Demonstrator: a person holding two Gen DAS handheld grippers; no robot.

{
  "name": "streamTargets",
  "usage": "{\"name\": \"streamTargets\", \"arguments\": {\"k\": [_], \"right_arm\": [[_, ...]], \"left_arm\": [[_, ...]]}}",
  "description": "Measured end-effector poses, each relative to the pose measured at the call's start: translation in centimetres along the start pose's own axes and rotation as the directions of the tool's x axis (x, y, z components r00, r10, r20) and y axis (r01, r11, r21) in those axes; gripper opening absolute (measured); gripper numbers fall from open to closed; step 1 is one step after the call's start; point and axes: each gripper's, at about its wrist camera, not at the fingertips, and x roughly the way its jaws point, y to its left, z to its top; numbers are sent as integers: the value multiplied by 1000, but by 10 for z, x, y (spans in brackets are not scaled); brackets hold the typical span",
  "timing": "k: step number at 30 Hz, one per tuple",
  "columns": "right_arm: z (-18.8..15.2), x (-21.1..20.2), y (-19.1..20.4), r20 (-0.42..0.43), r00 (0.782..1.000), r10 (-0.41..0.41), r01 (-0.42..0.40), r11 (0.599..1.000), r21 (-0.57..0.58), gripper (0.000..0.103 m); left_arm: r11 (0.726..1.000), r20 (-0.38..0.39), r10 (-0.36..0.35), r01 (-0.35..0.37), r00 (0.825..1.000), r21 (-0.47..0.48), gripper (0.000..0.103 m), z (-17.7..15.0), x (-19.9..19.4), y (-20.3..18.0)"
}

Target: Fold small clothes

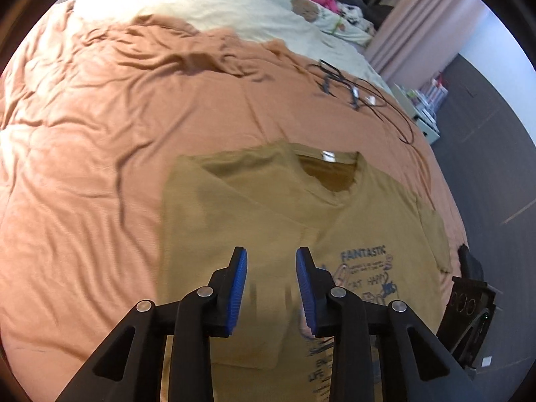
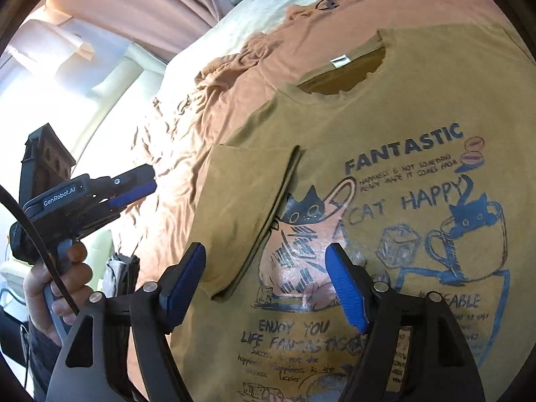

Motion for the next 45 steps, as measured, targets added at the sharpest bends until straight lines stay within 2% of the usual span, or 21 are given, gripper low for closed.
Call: {"name": "streamTargets", "arguments": {"k": [2, 3, 9, 11, 17, 19, 22, 27, 29, 31, 34, 37, 40, 45], "right_arm": [[1, 8, 3, -9, 1000, -2, 2, 1000, -1, 72], [-7, -2, -2, -12, 1000, 1, -1, 1000, -3, 72], [-14, 22, 20, -58, 998, 3, -7, 998, -59, 72], [-15, 30, 25, -74, 997, 4, -9, 998, -68, 68], [-17, 44, 38, -99, 995, 5, -14, 995, -95, 56], [-20, 46, 44, -104, 995, -5, -7, 993, -117, 48], [-20, 48, 51, -102, 995, -11, -3, 991, -136, 41], [-20, 53, 61, -101, 995, 2, -17, 989, -145, 40], [-23, 60, 64, -111, 994, -3, -14, 988, -152, 40], [-26, 71, 67, -135, 991, -16, -5, 988, -153, 34], [-31, 83, 70, -160, 986, -45, 20, 988, -154, 32], [-36, 92, 71, -184, 980, -77, 51, 988, -143, 27], [-35, 90, 72, -194, 979, -68, 43, 990, -132, 27], [-35, 89, 74, -218, 972, -88, 55, 986, -155, 27]], "left_arm": [[999, -3, 39, -39, 999, -11, 32, -1, -1, 9], [998, -6, 65, -65, 998, -17, 32, -5, -2, 16], [992, -42, 110, -112, 993, -49, 32, -31, 3, 48], [991, -62, 121, -125, 991, -56, 32, -41, 7, 57], [989, -94, 122, -129, 988, -78, 32, -64, 14, 73], [989, -102, 121, -129, 987, -77, 32, -70, 17, 75], [988, -117, 120, -129, 986, -81, 32, -77, 23, 76], [985, -157, 138, -153, 978, -81, 32, -91, 35, 80], [984, -151, 125, -142, 981, -106, 32, -96, 34, 87], [983, -142, 116, -134, 983, -126, 32, -98, 30, 92], [979, -138, 131, -150, 982, -135, 25, -99, 27, 98], [979, -134, 136, -154, 982, -133, 25, -100, 25, 100], [978, -129, 153, -169, 980, -121, 25, -101, 24, 99], [975, -126, 143, -161, 982, -152, 25, -104, 19, 105]]}}
